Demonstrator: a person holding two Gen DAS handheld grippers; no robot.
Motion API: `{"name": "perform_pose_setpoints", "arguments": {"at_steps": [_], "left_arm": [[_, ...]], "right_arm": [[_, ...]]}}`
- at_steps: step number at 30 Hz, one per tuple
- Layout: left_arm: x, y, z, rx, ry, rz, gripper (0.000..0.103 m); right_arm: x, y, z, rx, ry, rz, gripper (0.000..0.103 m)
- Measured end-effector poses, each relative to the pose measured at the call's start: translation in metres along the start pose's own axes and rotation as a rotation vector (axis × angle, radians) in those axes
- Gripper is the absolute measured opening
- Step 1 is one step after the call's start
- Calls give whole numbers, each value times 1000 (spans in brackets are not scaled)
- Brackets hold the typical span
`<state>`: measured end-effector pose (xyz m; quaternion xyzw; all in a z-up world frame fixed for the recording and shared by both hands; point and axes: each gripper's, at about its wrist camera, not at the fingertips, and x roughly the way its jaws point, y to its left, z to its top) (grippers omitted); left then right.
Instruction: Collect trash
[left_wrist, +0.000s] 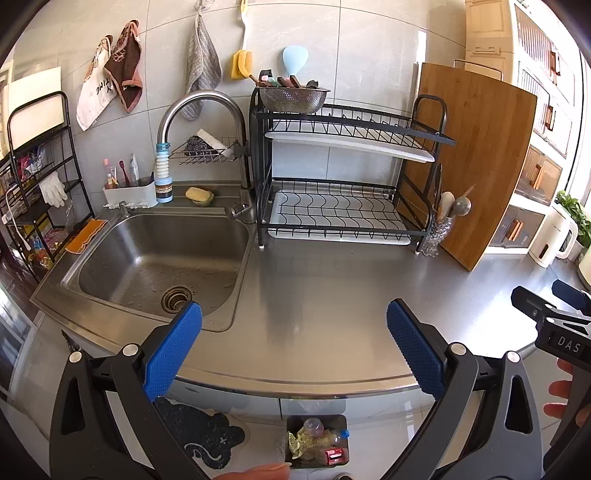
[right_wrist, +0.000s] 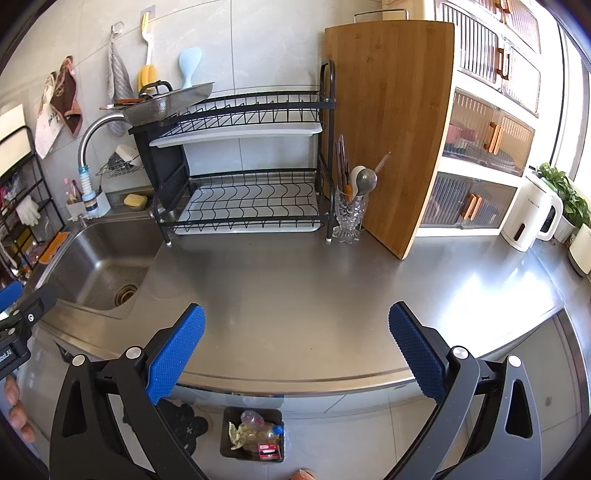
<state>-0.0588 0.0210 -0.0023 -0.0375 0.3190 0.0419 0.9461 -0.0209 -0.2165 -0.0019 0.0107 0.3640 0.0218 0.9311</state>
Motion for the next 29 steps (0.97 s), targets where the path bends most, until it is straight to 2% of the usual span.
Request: {"name": "perform_pose_setpoints", "arguments": {"at_steps": [13,16,20,29], "left_arm": [[8,-3,3,4,11,-5,95],[8,-4,3,2,-7,36,95],[8,-4,5,-1,-26,35,95],[9,-2,8,0,-16,47,95]], "right_arm": [[4,-4,3,17,-4,1,100],[6,-4,2,21,-2,0,100],[8,-5,1,24,3,4,100],[9,-2,5,18,-2,9,100]]}}
